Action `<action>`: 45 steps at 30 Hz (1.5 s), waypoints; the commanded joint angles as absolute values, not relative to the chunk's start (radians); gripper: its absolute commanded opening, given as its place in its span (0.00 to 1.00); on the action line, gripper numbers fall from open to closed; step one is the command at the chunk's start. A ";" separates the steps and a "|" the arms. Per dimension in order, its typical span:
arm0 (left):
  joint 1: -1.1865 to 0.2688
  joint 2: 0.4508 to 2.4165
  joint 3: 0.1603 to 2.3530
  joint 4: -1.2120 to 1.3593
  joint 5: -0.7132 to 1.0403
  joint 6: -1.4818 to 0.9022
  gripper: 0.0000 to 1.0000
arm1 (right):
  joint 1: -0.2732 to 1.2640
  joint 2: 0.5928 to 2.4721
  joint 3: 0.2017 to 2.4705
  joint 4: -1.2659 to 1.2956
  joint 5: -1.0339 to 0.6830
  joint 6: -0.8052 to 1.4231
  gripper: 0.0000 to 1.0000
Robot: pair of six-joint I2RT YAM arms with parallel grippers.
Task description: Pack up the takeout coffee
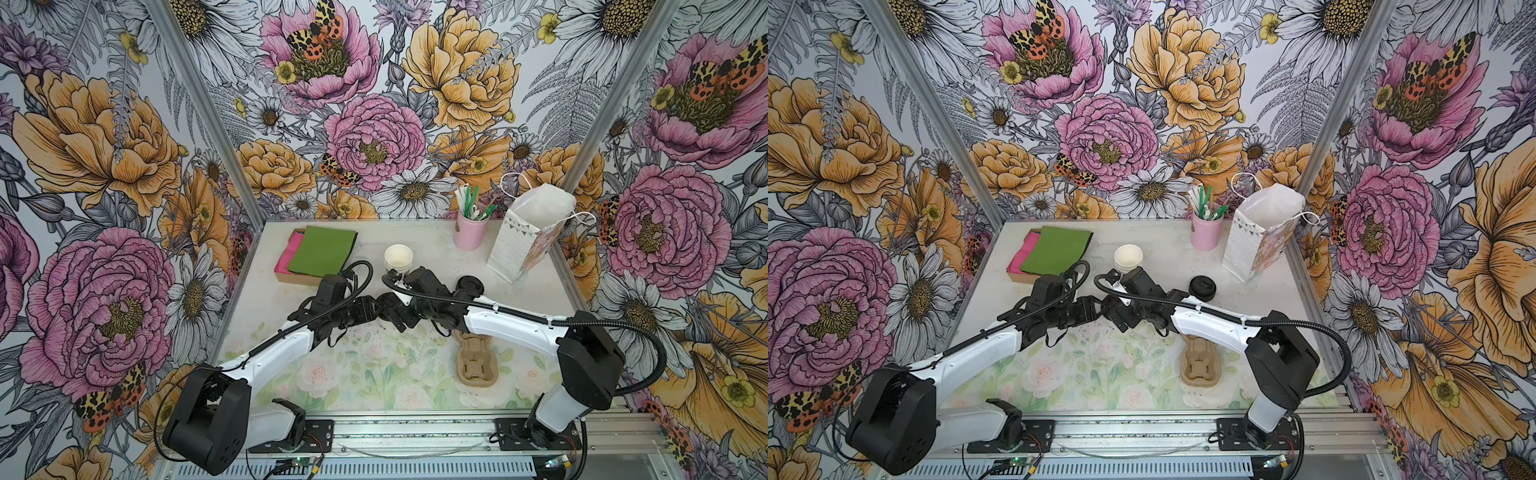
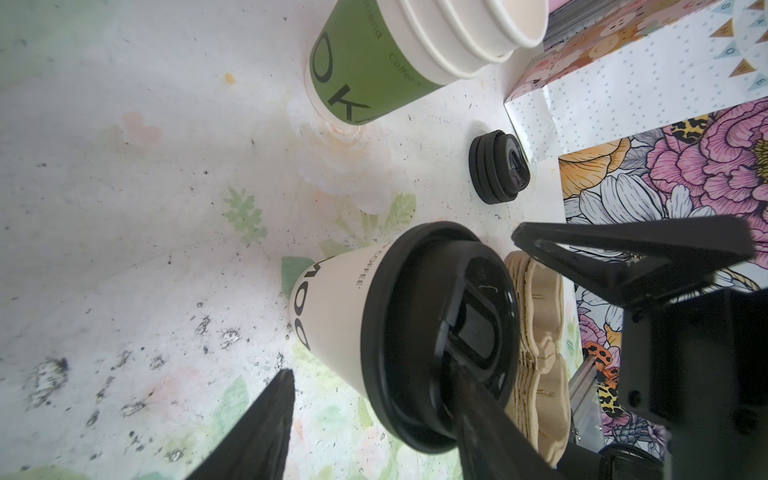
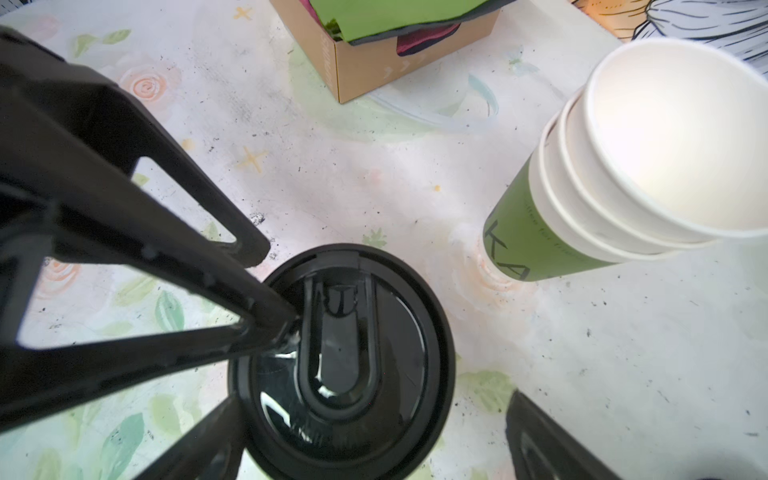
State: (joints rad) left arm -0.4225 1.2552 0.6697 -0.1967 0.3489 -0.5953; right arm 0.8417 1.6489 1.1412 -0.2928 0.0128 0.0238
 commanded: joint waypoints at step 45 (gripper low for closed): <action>-0.419 1.290 0.718 -0.192 0.349 -0.570 0.62 | 0.760 1.686 1.234 -0.332 -0.162 0.112 0.97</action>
State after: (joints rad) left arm -0.4225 1.2842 0.6849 -0.1703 0.3538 -0.5945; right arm 0.7685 1.6661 1.1831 -0.3202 -0.1299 0.0891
